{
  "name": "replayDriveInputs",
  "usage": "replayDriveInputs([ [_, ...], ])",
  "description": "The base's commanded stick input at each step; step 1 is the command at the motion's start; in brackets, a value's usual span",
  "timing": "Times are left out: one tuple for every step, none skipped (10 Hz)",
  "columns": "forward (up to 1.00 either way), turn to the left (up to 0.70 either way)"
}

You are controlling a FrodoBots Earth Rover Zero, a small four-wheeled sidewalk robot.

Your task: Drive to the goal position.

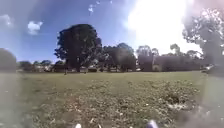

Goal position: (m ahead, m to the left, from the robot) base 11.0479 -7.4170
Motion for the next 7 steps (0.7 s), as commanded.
replayDriveInputs([
  [0.70,0.00],
  [0.70,0.00],
  [0.70,0.00],
  [0.70,0.00],
  [0.70,0.00],
  [0.70,0.00],
  [0.70,0.00],
])
